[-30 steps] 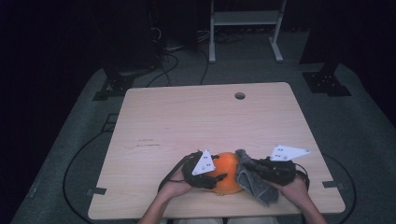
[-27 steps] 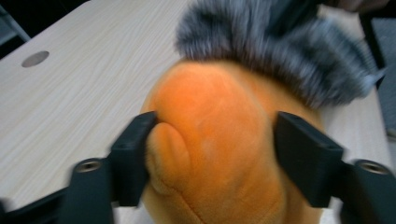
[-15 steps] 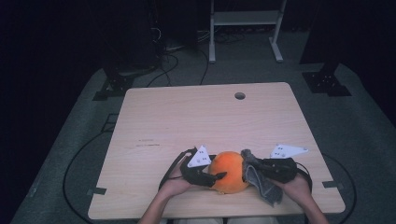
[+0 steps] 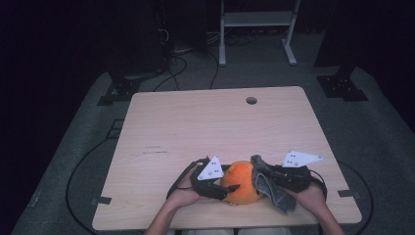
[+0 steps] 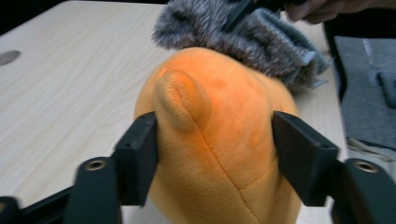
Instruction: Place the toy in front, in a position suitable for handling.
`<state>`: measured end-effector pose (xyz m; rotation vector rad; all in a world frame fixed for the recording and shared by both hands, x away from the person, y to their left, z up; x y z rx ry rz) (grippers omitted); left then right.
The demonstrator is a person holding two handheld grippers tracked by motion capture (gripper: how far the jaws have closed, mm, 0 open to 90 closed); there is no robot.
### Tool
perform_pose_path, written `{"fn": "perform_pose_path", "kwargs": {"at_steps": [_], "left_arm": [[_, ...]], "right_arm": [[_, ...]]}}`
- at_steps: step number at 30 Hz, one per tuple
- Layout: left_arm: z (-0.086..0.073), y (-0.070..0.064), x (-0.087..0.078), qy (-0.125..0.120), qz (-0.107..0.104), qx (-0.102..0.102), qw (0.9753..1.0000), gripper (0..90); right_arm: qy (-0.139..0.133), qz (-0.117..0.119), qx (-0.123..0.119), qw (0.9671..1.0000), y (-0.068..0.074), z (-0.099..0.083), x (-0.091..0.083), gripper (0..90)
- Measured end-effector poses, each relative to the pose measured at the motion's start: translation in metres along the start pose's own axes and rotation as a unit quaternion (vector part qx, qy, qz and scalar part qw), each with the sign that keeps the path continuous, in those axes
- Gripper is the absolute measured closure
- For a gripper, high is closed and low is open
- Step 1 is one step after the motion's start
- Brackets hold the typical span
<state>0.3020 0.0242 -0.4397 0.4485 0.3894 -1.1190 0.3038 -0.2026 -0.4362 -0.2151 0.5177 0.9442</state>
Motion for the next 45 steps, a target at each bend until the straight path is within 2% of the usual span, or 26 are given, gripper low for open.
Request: {"fn": "perform_pose_path", "kwargs": {"at_steps": [2,4,5,6,8,11,13,19,21,23,26,29,30,31,33,34,37,39,45], "left_arm": [[0.002,-0.003,0.002,0.003,0.007,0.012,0.9999,39.8],[0.004,-0.007,0.004,0.005,0.012,0.025,0.9996,40.1],[0.005,-0.009,0.004,0.014,0.019,0.039,0.9990,40.3],[0.005,-0.010,0.004,0.016,0.023,0.045,0.9986,40.3],[0.005,-0.012,0.003,0.020,0.021,0.050,0.9983,40.1],[0.004,-0.010,0.001,0.015,0.002,0.035,0.9993,34.9],[0.004,-0.008,0.001,0.012,-0.004,0.028,0.9995,33.6],[-0.002,-0.001,0.002,0.010,0.009,0.009,0.9999,38.2],[-0.005,0.003,0.002,0.012,0.011,0.000,0.9999,38.2],[-0.008,0.008,0.001,0.017,0.020,-0.012,0.9996,38.3],[-0.013,0.015,0.002,0.017,0.030,-0.033,0.9989,38.4],[-0.014,0.015,0.003,0.016,0.036,-0.041,0.9984,38.1],[-0.014,0.016,0.003,0.015,0.034,-0.042,0.9984,36.1],[-0.013,0.017,0.001,0.013,0.033,-0.041,0.9985,34.1],[-0.012,0.020,-0.004,-0.014,0.019,-0.061,0.9978,27.5],[-0.011,0.021,-0.006,-0.021,0.012,-0.067,0.9975,25.5],[-0.013,0.021,-0.008,-0.020,0.004,-0.055,0.9982,25.2],[-0.014,0.019,-0.007,-0.018,0.005,-0.041,0.9990,28.5],[-0.011,0.018,-0.011,-0.033,0.002,-0.028,0.9991,40.7]], "right_arm": [[-0.014,0.011,-0.011,0.9998,0.007,0.009,-0.003,80.1],[-0.027,0.027,-0.030,0.9988,0.022,0.022,-0.002,80.1],[-0.026,0.030,-0.038,0.9985,0.027,0.026,-0.001,80.1],[-0.020,0.025,-0.050,0.9982,0.032,0.029,0.003,80.0],[-0.014,0.024,-0.052,0.9983,0.033,0.029,0.007,80.1],[-0.014,0.018,-0.034,0.9992,0.023,0.020,0.010,80.2],[-0.014,0.014,-0.022,0.9996,0.015,0.015,0.009,80.2],[0.004,-0.006,0.010,0.9999,-0.005,-0.002,0.009,80.2],[0.012,-0.017,0.014,0.9997,-0.009,-0.005,0.007,80.2],[0.006,-0.017,0.014,0.9997,-0.007,-0.004,0.001,80.2],[-0.018,0.014,-0.003,0.9997,0.007,0.005,-0.006,80.2],[-0.006,0.030,-0.037,0.9988,0.026,0.008,0.002,80.1],[0.005,0.025,-0.049,0.9985,0.029,0.007,0.008,80.2],[0.007,0.021,-0.049,0.9985,0.028,0.006,0.010,80.1],[0.004,0.018,-0.041,0.9990,0.024,0.004,0.013,80.2],[0.001,0.015,-0.038,0.9992,0.021,0.003,0.014,80.2],[0.000,0.007,-0.032,0.9995,0.015,0.001,0.015,80.1],[-0.004,0.001,-0.028,0.9996,0.011,0.000,0.016,80.1],[-0.003,-0.021,-0.018,0.9996,0.000,-0.004,0.017,80.1]]}}
Point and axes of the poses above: each handheld gripper's, and its own axes: x roughly forward along the jaws, z roughly out of its top, y roughly to its left, the point moved 4 cm from there along x, roughly forward along the jaws, and after that the axes turned 3 degrees about z, right-handed, at the moved point
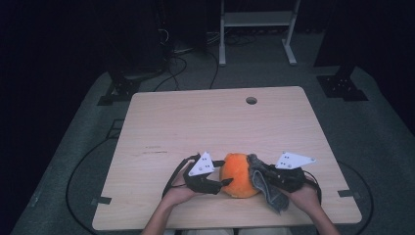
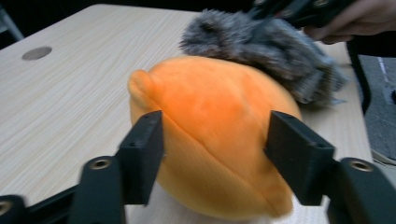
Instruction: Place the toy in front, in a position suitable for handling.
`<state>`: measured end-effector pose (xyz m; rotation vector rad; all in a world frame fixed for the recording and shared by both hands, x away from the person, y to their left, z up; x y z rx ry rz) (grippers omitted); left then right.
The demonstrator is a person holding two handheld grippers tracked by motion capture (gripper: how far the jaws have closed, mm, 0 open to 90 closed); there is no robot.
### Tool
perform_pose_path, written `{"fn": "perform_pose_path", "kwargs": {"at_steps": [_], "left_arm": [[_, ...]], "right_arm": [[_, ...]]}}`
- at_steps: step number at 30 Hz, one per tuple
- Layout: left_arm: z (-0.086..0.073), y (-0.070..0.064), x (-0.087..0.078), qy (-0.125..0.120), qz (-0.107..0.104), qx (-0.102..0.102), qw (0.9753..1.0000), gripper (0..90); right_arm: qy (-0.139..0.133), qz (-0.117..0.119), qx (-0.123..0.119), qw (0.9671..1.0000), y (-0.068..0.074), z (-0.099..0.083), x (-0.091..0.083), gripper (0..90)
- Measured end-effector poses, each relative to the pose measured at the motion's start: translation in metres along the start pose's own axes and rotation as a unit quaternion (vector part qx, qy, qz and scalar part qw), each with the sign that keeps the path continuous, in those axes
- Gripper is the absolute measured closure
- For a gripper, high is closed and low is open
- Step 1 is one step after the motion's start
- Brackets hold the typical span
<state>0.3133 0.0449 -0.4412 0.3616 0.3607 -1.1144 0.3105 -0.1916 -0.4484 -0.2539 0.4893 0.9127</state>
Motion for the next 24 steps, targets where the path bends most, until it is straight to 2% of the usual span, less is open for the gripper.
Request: {"fn": "perform_pose_path", "kwargs": {"at_steps": [2,4,8,10,12,14,15,16,17,19,21,24], "left_arm": [[0.000,-0.001,0.001,-0.001,-0.003,0.002,1.0000,44.9],[-0.001,-0.003,0.004,0.004,0.003,0.009,0.9999,46.7],[-0.002,-0.004,0.008,0.009,0.015,0.007,0.9998,49.0],[-0.002,-0.004,0.010,0.010,0.024,0.007,0.9996,49.4],[-0.002,-0.004,0.012,0.011,0.031,0.004,0.9994,49.8],[-0.001,-0.004,0.012,0.011,0.030,-0.001,0.9995,49.3],[-0.001,-0.004,0.011,0.011,0.024,0.001,0.9997,47.7],[-0.001,-0.003,0.009,0.007,0.010,-0.008,0.9999,44.9],[-0.002,-0.002,0.008,0.003,0.001,-0.020,0.9998,41.4],[-0.003,-0.001,0.008,0.002,-0.001,-0.023,0.9997,42.3],[-0.003,-0.003,0.010,0.003,0.003,-0.015,0.9999,45.9],[-0.003,-0.004,0.013,0.012,0.021,-0.004,0.9997,50.5]], "right_arm": [[0.000,-0.010,0.006,0.9999,-0.006,-0.002,0.000,80.0],[0.000,-0.012,0.014,0.9998,-0.009,-0.004,0.001,80.0],[0.000,-0.015,0.020,0.9997,-0.009,-0.002,-0.002,80.1],[-0.010,-0.011,0.009,0.9998,-0.003,0.004,-0.009,80.2],[-0.025,0.008,-0.008,0.9996,0.009,0.011,-0.014,80.2],[-0.021,0.024,-0.028,0.9991,0.022,0.013,-0.011,80.1],[-0.011,0.018,-0.040,0.9990,0.025,0.011,-0.007,80.1],[-0.005,0.014,-0.047,0.9988,0.026,0.010,-0.004,80.1],[-0.007,0.013,-0.044,0.9989,0.023,0.009,-0.002,80.1],[-0.006,-0.009,-0.036,0.9993,0.015,0.007,-0.002,80.1],[-0.003,-0.020,-0.022,0.9995,0.010,0.006,-0.003,80.1],[-0.010,-0.018,-0.030,0.9993,0.019,0.009,-0.007,80.2]]}}
Point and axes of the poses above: each handheld gripper's, and its own axes: x roughly forward along the jaws, z roughly out of its top, y roughly to its left, the point moved 4 cm from there along x, roughly forward along the jaws, and after that the axes turned 3 degrees about z, right-handed, at the moved point
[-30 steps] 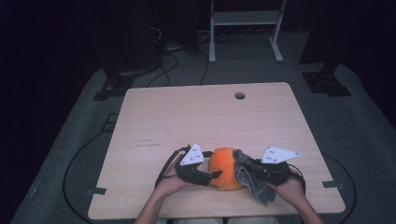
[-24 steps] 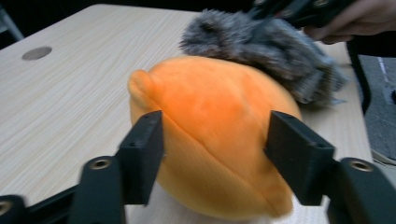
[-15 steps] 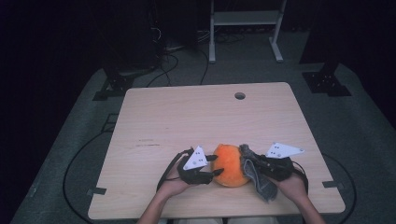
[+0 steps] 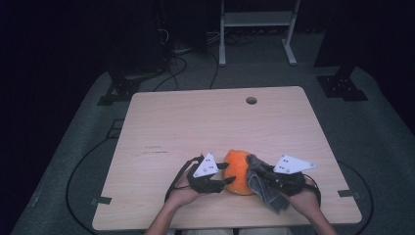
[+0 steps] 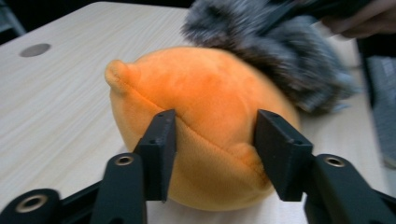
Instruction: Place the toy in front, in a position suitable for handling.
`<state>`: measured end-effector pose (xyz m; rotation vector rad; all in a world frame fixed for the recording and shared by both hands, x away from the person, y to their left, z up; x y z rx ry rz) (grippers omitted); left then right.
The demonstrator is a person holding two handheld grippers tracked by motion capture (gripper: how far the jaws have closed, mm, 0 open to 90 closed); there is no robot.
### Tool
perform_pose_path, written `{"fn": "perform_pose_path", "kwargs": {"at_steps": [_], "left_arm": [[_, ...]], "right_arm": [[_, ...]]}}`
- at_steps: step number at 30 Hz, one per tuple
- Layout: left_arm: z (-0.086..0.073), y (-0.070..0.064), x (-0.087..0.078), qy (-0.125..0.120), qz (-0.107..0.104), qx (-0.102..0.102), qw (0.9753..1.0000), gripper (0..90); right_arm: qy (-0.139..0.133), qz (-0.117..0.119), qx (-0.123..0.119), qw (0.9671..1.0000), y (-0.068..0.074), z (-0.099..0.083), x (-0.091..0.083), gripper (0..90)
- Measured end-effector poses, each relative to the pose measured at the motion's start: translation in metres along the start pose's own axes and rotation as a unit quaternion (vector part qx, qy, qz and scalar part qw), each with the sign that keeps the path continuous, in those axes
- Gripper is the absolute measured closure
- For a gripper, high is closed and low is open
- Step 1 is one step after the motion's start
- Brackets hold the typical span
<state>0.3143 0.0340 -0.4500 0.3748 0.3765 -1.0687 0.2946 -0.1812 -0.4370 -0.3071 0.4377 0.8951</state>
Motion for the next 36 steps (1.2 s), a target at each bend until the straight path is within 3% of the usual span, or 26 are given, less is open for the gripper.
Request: {"fn": "perform_pose_path", "kwargs": {"at_steps": [3,5,8,10,14,16,18,20,22,24,25,28,31,32,34,36], "left_arm": [[-0.002,0.001,0.000,0.004,0.001,-0.009,0.9999,50.6],[-0.003,0.001,0.000,0.005,0.001,-0.011,0.9999,50.5],[-0.003,0.002,0.000,-0.001,-0.009,-0.018,0.9998,49.0],[-0.003,0.001,0.000,-0.001,-0.011,-0.018,0.9998,48.7],[-0.001,0.000,0.001,-0.001,-0.006,-0.016,0.9999,49.0],[-0.001,0.001,0.001,-0.002,-0.002,-0.017,0.9998,49.3],[0.000,0.000,0.002,-0.004,-0.001,-0.021,0.9998,49.4],[0.000,0.000,0.002,0.001,0.000,-0.018,0.9998,49.3],[-0.001,0.000,0.001,-0.002,0.000,-0.020,0.9998,49.5],[-0.001,0.000,0.001,-0.004,-0.003,-0.027,0.9996,49.6],[-0.001,0.000,0.002,-0.005,-0.005,-0.028,0.9996,49.5],[-0.001,-0.004,0.003,-0.001,-0.012,-0.018,0.9998,49.5],[0.001,-0.005,0.002,-0.001,-0.021,-0.011,0.9997,47.7],[0.001,-0.003,0.001,-0.004,-0.017,-0.017,0.9997,45.2],[0.002,0.003,0.001,-0.003,0.006,-0.040,0.9992,29.5],[0.001,0.006,0.004,0.003,0.004,-0.065,0.9979,23.2]], "right_arm": [[-0.011,0.037,-0.025,0.9989,0.017,0.006,0.001,80.1],[0.000,0.034,-0.040,0.9986,0.019,0.003,0.006,80.1],[0.012,0.004,-0.028,0.9995,0.004,-0.002,0.003,80.2],[0.021,-0.010,-0.006,0.9997,-0.007,-0.008,-0.002,80.2],[0.021,-0.012,0.006,0.9997,-0.011,-0.012,-0.004,80.2],[0.007,-0.005,-0.006,0.9999,-0.003,-0.005,-0.006,80.2],[-0.019,0.031,-0.015,0.9992,0.012,0.003,-0.006,80.1],[-0.006,0.046,-0.044,0.9979,0.025,0.006,0.000,80.1],[0.009,0.035,-0.061,0.9975,0.026,0.002,0.006,80.1],[0.010,0.024,-0.040,0.9989,0.015,-0.001,0.003,80.2],[0.018,0.000,-0.035,0.9992,0.005,-0.004,0.001,80.2],[0.015,-0.023,0.001,0.9996,-0.010,-0.007,-0.006,80.2],[0.006,-0.008,-0.002,0.9999,-0.005,-0.004,-0.006,80.2],[0.011,-0.006,-0.009,0.9999,-0.004,-0.004,-0.005,80.2],[0.016,0.002,-0.008,0.9998,-0.005,-0.008,-0.003,80.1],[0.018,0.005,-0.006,0.9998,-0.006,-0.010,-0.003,80.1]]}}
Point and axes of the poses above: each handheld gripper's, and its own axes: x roughly forward along the jaws, z roughly out of its top, y roughly to its left, the point moved 4 cm from there along x, roughly forward along the jaws, and after that the axes turned 3 degrees about z, right-handed, at the moved point
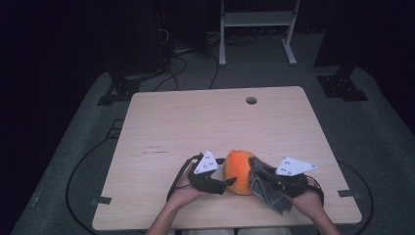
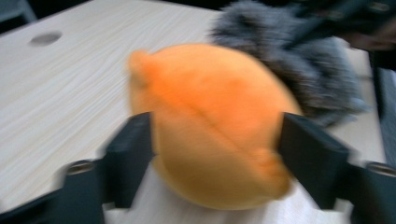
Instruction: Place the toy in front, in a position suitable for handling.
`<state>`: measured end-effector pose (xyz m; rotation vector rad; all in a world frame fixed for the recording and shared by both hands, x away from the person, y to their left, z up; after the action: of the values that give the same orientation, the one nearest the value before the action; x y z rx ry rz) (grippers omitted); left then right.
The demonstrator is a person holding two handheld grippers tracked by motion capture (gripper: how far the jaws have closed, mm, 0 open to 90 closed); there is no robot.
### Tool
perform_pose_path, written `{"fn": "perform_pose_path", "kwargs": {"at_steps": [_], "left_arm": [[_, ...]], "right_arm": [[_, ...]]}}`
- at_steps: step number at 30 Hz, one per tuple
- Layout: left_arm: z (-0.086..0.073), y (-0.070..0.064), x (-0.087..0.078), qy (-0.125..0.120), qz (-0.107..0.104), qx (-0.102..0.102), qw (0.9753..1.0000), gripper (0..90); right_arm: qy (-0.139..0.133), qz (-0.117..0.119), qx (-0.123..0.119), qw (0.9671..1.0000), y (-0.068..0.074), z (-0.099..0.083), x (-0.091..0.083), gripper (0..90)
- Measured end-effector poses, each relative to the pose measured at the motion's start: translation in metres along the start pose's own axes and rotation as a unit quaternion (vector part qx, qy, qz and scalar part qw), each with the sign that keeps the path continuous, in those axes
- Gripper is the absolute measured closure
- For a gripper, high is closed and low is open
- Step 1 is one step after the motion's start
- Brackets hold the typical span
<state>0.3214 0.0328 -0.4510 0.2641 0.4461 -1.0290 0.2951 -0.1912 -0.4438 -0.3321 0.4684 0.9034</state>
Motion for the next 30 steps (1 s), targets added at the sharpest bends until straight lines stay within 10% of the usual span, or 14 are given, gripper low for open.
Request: {"fn": "perform_pose_path", "kwargs": {"at_steps": [9,14,23,30], "left_arm": [[-0.001,-0.021,0.003,0.021,-0.008,0.077,0.9968,39.0],[0.005,-0.011,0.000,-0.008,-0.009,0.028,0.9995,27.1],[0.000,-0.021,0.003,0.010,0.001,0.075,0.9971,39.7],[0.009,-0.015,0.000,-0.026,-0.014,0.025,0.9993,26.8]], "right_arm": [[-0.016,0.019,-0.034,0.9991,0.015,0.028,-0.001,80.1],[-0.011,0.034,-0.030,0.9989,0.014,0.017,0.004,80.2],[-0.006,0.023,-0.023,0.9994,0.005,0.015,-0.004,80.2],[0.001,0.055,-0.017,0.9983,0.001,0.007,-0.007,80.2]]}}
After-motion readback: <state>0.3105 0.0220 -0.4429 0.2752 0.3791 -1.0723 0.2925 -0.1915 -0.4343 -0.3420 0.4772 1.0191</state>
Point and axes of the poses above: each handheld gripper's, and its own axes: x roughly forward along the jaws, z roughly out of its top, y roughly to its left, the point moved 4 cm from there along x, roughly forward along the jaws, and after that the axes turned 3 degrees about z, right-handed, at the moved point
